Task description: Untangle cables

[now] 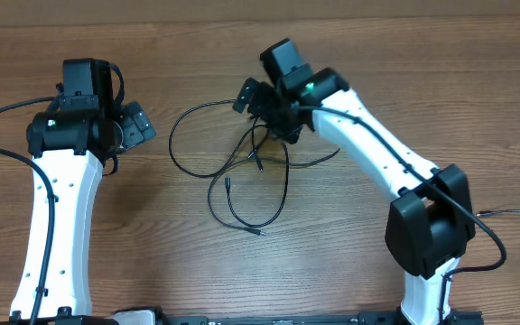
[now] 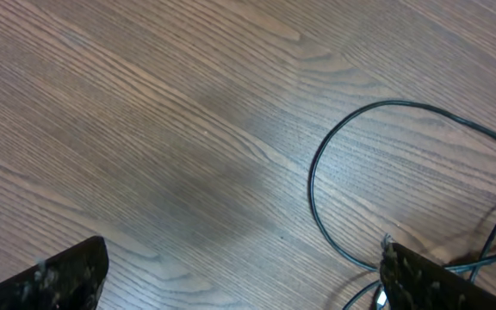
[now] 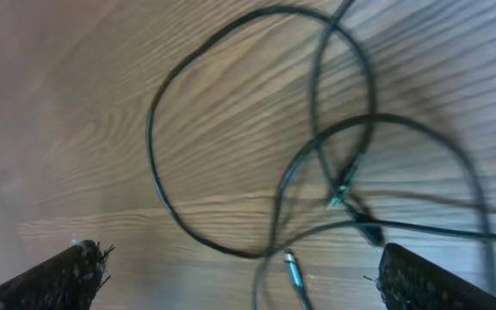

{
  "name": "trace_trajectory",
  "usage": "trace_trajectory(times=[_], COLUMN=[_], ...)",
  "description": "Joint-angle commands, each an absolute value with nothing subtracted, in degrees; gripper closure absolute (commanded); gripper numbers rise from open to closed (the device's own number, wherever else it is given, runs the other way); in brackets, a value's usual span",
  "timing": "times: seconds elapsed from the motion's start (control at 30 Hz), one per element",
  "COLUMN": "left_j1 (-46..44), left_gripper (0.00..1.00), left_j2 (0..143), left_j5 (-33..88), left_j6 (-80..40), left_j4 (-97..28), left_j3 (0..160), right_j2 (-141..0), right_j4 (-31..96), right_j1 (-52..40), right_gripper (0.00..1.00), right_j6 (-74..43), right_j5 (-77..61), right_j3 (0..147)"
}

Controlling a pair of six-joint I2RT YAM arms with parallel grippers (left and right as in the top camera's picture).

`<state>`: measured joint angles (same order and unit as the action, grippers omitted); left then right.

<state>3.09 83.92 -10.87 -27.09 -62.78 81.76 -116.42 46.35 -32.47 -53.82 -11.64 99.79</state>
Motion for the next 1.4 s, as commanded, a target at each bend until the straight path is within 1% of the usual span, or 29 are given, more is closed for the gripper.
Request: trace_trajectory(times=[0.0,0.07,0.23,0.33,0.37,0.43,0.53,0.57,0.67,0.83,0.87,0.9,0.93,0.97,1.0,1.1,1.2,1.37], left_j1=[3.0,3.0,3.0,3.0,3.0,3.0,3.0,3.0,3.0,3.0,3.0,3.0,3.0,3.0,3.0,3.0,3.0,3.0], left_gripper=[0.0,0.0,0.0,0.0,0.0,0.0,0.0,0.01,0.0,0.0,0.0,0.0,0.0,0.01,0.0,0.0,0.0,0.0], left_j2=[84.3,84.3,84.3,84.3,84.3,84.3,84.3,84.3,84.3,84.3,84.3,84.3,84.3,84.3,84.3,84.3,84.3,84.3], left_j5=[-10.5,-10.5,-10.5,-10.5,-10.5,-10.5,-10.5,-10.5,-10.5,-10.5,-10.5,-10.5,-10.5,-10.5,-10.5,-10.5,-10.5,-10.5], left_j6=[-28.3,-28.3,-28.3,-28.3,-28.3,-28.3,-28.3,-28.3,-28.3,-28.3,-28.3,-28.3,-28.3,-28.3,-28.3,-28.3,-28.3,-28.3], left_j4=[-62.8,-62.8,-62.8,-62.8,-62.8,-62.8,-62.8,-62.8,-62.8,-62.8,-62.8,-62.8,-62.8,-62.8,-62.8,-62.8,-62.8,-62.8], left_j3=[81.6,81.6,81.6,81.6,81.6,81.6,81.6,81.6,81.6,81.6,81.6,81.6,81.6,81.6,81.6,81.6,81.6,81.6], right_j2=[-117.0,-119.3,-123.6,-124.3,-124.3,-124.3,-124.6,-124.6,-124.6,-125.9,-127.3,-128.3,-128.7,-128.8,-128.8,-128.8,-126.7,-116.7], right_j4=[42.2,39.0,36.3,36.9,36.4,34.7,31.7,30.0,24.8,23.6,23.1,22.9,23.0,23.0,22.8,22.7,24.1,26.2], right_j1=[-35.2,-36.8,-38.5,-38.6,-38.6,-38.6,-38.6,-38.6,-38.6,-38.8,-39.1,-39.3,-39.3,-39.3,-39.3,-39.3,-38.7,-36.0], right_gripper=[0.0,0.01,0.12,0.13,0.15,0.18,0.19,0.23,0.4,0.53,0.59,0.7,0.76,0.88,0.96,0.96,0.96,0.96], right_j6=[-58.1,-61.4,-62.2,-62.2,-62.2,-62.2,-62.2,-62.2,-62.7,-62.6,-62.6,-62.6,-62.6,-62.6,-62.6,-59.9,-52.9,-47.7], right_j5=[-10.9,-10.3,-10.3,-9.7,-9.4,-8.7,-8.6,-8.6,-8.6,-8.5,-8.6,-8.6,-8.6,-8.6,-8.6,-8.6,-8.6,-7.6], right_j3=[96.8,95.8,95.8,95.5,95.1,94.0,92.3,91.4,89.5,89.5,89.5,89.5,89.5,89.5,89.5,89.5,89.8,89.8])
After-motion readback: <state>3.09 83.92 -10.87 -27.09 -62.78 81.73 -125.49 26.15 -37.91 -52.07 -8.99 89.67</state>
